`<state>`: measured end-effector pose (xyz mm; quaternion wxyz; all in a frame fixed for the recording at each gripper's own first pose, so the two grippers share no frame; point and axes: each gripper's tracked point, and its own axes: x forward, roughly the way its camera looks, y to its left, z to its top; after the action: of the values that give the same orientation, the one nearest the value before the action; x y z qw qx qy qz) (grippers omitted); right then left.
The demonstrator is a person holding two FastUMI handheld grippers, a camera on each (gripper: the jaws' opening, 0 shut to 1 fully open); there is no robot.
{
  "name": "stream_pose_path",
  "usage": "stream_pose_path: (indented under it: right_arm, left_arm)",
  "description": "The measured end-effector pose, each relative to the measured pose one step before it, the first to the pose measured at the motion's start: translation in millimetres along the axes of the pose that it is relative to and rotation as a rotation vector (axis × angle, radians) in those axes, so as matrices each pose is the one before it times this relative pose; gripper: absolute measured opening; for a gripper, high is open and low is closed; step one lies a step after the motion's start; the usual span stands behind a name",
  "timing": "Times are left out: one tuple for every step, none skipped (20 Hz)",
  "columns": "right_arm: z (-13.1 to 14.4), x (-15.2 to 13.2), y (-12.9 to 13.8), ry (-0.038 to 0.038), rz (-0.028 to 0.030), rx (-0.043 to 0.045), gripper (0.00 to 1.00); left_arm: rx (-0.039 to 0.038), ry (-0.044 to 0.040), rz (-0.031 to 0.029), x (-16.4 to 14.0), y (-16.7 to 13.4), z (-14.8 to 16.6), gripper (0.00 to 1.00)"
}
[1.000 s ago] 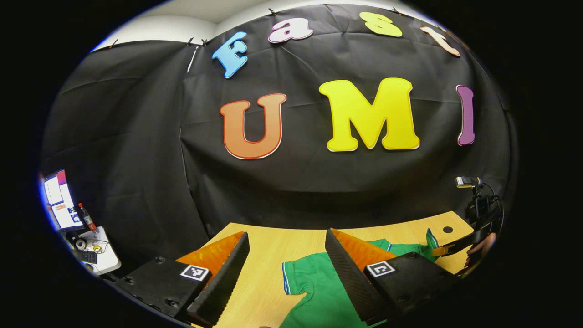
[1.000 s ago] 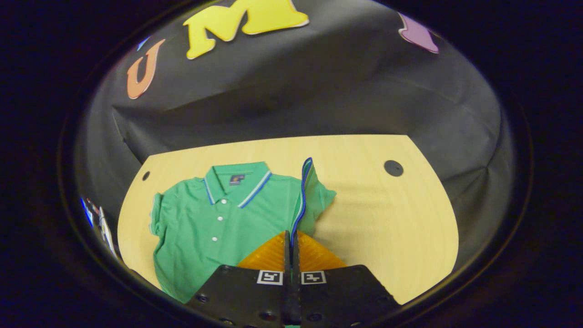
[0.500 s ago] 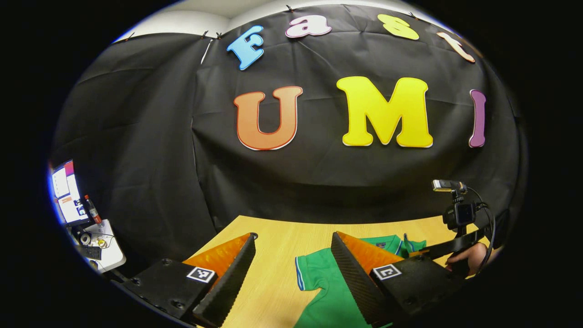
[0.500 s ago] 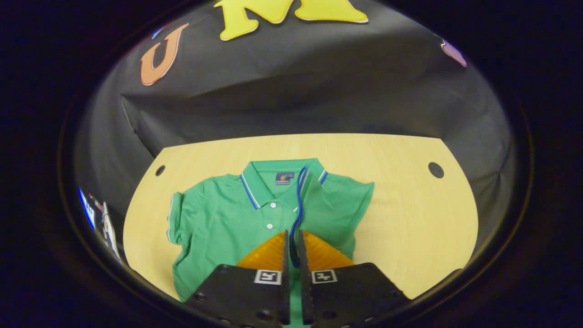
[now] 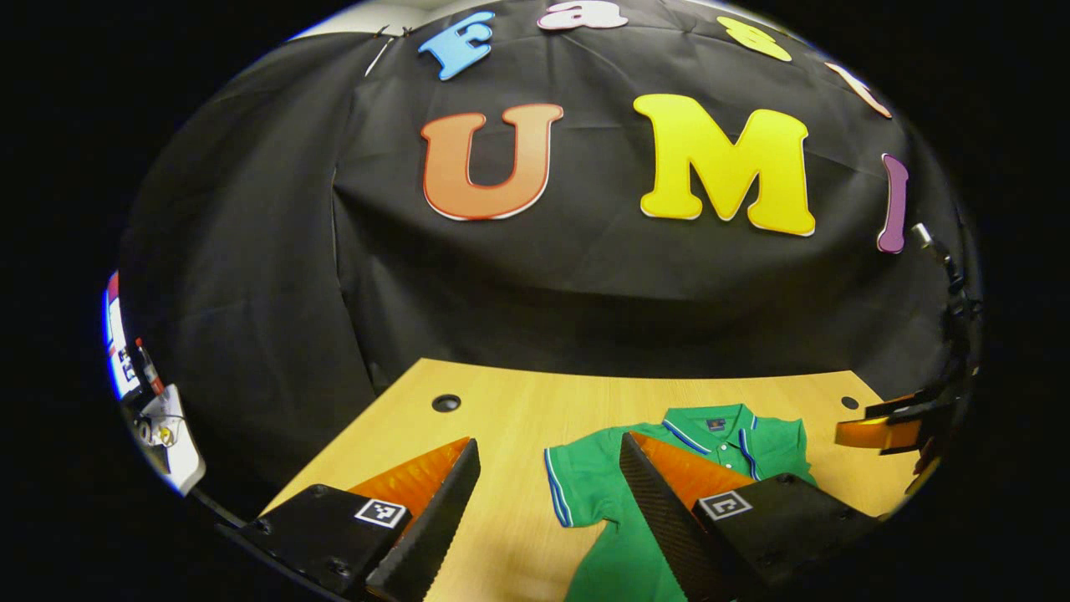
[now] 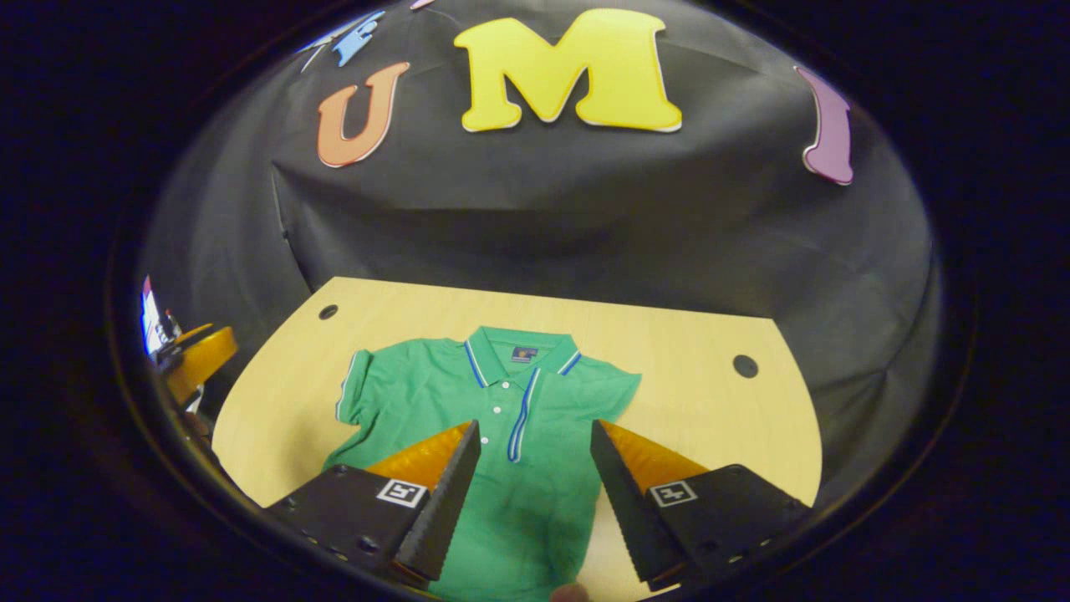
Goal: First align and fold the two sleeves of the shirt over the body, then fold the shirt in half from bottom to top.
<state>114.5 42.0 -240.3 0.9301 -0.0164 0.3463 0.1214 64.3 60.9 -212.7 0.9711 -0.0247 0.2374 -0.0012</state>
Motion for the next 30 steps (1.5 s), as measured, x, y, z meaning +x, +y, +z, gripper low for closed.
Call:
stream_pose_path:
  right_arm:
    - [-2.37,-17.1,-4.84,-0.01115,-0.00837,-0.0067,0.85]
    - [-4.59,-15.32,-6.65,-0.00896,-0.01562,-0.00571,0.9]
    - [-2.99,-13.69,-6.08,-0.00784,-0.0136,-0.00449,0.91]
    - [-3.95,-12.16,-3.57,-0.00751,-0.00846,-0.00852,0.93]
    - [-3.53,-8.92,-7.02,-0.00578,-0.01839,-0.01974,0.93]
    - [1.4,-5.06,-6.85,-0.00148,-0.02374,-0.01907,0.95]
    - [-6.1,-4.37,-6.52,0.00704,-0.01251,-0.00875,0.96]
    - [-5.26,-4.83,-4.41,0.00744,-0.01103,-0.00093,0.96]
    - [-4.02,-3.68,-4.96,0.00631,-0.00968,0.00856,0.96]
    - [-4.91,-2.91,-3.82,0.00565,-0.00922,0.0108,0.96]
    - [-3.13,-1.85,-3.89,0.00437,-0.00931,0.01107,0.96]
    - [-4.34,-0.97,-2.89,0.00617,-0.00855,0.00887,0.95]
    - [-2.97,-1.32,-0.33,0.00735,-0.00264,0.01028,0.96]
    - [-3.12,-0.92,-0.23,0.00691,-0.0028,0.0077,0.96]
    - [-2.95,-1.37,-1.68,0.00588,-0.01066,0.00539,0.96]
    - [-1.37,0.2,-2.31,0.00181,-0.0102,0.00907,0.96]
    - [-1.12,-0.81,1.44,0.00199,-0.00068,0.00827,0.96]
    - [-2.52,-0.71,0.65,0.00403,-0.00358,0.0038,0.96]
    - [-2.31,0.09,0.99,0.00701,0.00002,-0.00013,0.96]
    - [-2.16,-0.7,-0.17,0.00623,-0.00282,-0.00205,0.96]
    - [0.8,-0.72,-0.35,-0.00083,-0.00263,-0.00047,0.96]
    - [1.53,0.02,-0.76,-0.00387,-0.00411,-0.00125,0.96]
    - [1.95,-0.09,-1.41,-0.00508,-0.00726,-0.00315,0.96]
    - [0.17,0.51,-1.08,-0.00565,-0.00755,-0.00934,0.96]
    - [1.57,0.33,0.83,-0.007,-0.00054,-0.00824,0.96]
    - [0.99,0.49,2.45,-0.00311,0.00516,-0.00565,0.96]
    - [0.86,-0.45,2.76,-0.00346,0.00686,0.00005,0.96]
    - [1.05,-0.08,2.77,-0.00249,0.00785,0.00182,0.96]
    - [0.58,-0.05,1.12,-0.00192,0.00474,0.00131,0.96]
    - [-0.92,0.98,-0.65,-0.00134,0.00195,0.00253,0.96]
  left_arm:
    - [-0.00309,0.03025,-0.01398,8.07,-1.52,-8.1,1.0]
    - [-0.00093,0.02997,-0.01009,8.05,0.29,-8.17,1.0]
    - [-0.00481,0.03259,-0.0043,8.54,0.46,-8.83,1.0]
    - [-0.00962,0.0442,-0.00287,12.08,0.97,-11.4,1.0]
    - [-0.01051,0.04669,-0.01258,9.79,-1.55,-11.91,1.0]
    - [-0.01293,0.0487,-0.00951,9.09,1.29,-11.0,1.0]
    - [-0.01749,0.04489,-0.01477,10.34,-0.6,-9.99,1.0]
    - [-0.0126,0.04474,-0.00577,10.97,1.01,-9.28,1.0]
    - [-0.00724,0.04021,-0.00104,9.03,1.71,-7.35,1.0]
    - [-0.00237,0.03375,0.00133,10.15,2.98,-5.8,1.0]
    - [0.00292,0.02596,0.0033,7.68,1.99,-4.27,1.0]
    - [0.0028,0.01802,0.00282,7.33,2.53,-1.19,1.0]
    - [-0.00332,0.01298,-0.0005,7.27,0.28,-0.16,1.0]
    - [-0.00344,0.01364,0.00246,5.56,2.84,0.11,1.0]
    - [-0.00883,0.02034,0.00726,6.08,2.65,-1.64,1.0]
    - [-0.0191,0.01938,-0.00081,6.42,1.26,-2.84,1.0]
    - [-0.0191,0.01597,-0.00777,5.71,-3.62,-1.98,1.0]
    - [-0.00581,0.01279,0.00087,6.04,0.28,-1.57,1.0]
    - [0.00676,0.01362,0.00612,3.88,-0.37,-2.42,0.97]
    - [0.00525,0.01494,0.00841,4.12,-0.77,-3.04,0.93]
    - [0.0015,0.01389,0.00945,1.97,-0.49,-2.32,0.87]
    - [0.01059,0.0023,0.01684,2.36,1.23,1.37,0.82]
    - [0.01367,0.00621,-0.01403,1.96,-5.07,-0.05,0.75]
    - [0.00996,0.00583,0.00804,-1.24,0.06,0.31,0.69]
    - [0.00935,0.00381,0.02761,2.24,4.38,1.14,0.45]
    - [-0.00013,0.00057,0.00815,0.77,1.15,0.58,0.3]
    - [-0.00942,0.00719,-0.00756,-1.55,-2.63,0.58,0.16]
    - [-0.02015,0.00943,-0.01565,-0.94,-1.29,-0.73,0.09]
    - [-0.02222,-0.00252,-0.0107,-3.76,-1.24,2.22,0.06]
    - [-0.01297,-0.01312,-0.00892,-4.74,-1.07,5.03,0.06]
